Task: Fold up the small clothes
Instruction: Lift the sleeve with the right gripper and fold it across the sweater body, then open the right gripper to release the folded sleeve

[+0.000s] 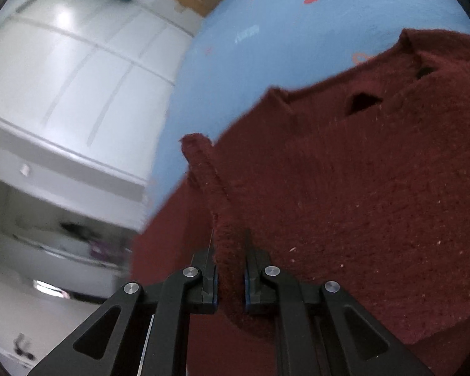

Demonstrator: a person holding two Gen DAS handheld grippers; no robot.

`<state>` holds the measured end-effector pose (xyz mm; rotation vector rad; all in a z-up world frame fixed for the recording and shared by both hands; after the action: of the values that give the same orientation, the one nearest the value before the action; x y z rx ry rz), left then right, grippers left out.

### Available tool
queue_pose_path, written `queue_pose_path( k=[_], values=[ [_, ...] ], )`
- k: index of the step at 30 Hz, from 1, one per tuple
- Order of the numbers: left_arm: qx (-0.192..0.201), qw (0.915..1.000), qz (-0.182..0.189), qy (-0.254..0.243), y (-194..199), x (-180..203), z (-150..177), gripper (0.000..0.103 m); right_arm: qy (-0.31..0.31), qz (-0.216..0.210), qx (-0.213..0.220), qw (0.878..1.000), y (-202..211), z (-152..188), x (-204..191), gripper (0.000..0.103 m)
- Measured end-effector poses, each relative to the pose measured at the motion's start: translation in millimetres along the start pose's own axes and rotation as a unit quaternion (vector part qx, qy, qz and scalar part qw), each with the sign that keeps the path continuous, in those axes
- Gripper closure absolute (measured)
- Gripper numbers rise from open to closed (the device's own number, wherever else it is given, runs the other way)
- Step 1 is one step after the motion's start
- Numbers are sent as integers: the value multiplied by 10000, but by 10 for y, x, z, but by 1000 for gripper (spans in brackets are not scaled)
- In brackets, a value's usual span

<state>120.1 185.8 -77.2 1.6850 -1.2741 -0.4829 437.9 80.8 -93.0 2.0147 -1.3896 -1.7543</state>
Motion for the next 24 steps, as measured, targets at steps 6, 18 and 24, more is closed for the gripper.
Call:
queue_pose_path(
  k=[6,18,24],
  values=[
    [179,9998,-97,-1,28,10,-50,5,433,448,-340,9975,-254,235,-2,86],
    [178,9998,101,-57,15,116,-152,4,1755,589,-415,9818,-258,576,-692,58],
    [142,9998,139,-87,-26,149,-165,4,2140,1305,257,9678,224,539,-483,53]
  ],
)
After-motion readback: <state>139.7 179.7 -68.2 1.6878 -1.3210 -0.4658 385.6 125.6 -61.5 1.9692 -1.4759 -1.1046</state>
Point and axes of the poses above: each gripper's, at about its wrist camera, not at the fingertips, and y roughly against the way its jaws point, x to its right, z to its underside, the point moved 5 cm from there along -y, roughly the way its jaws point, and after that the axes turned 5 degrees about x, right-handed, at the moved point
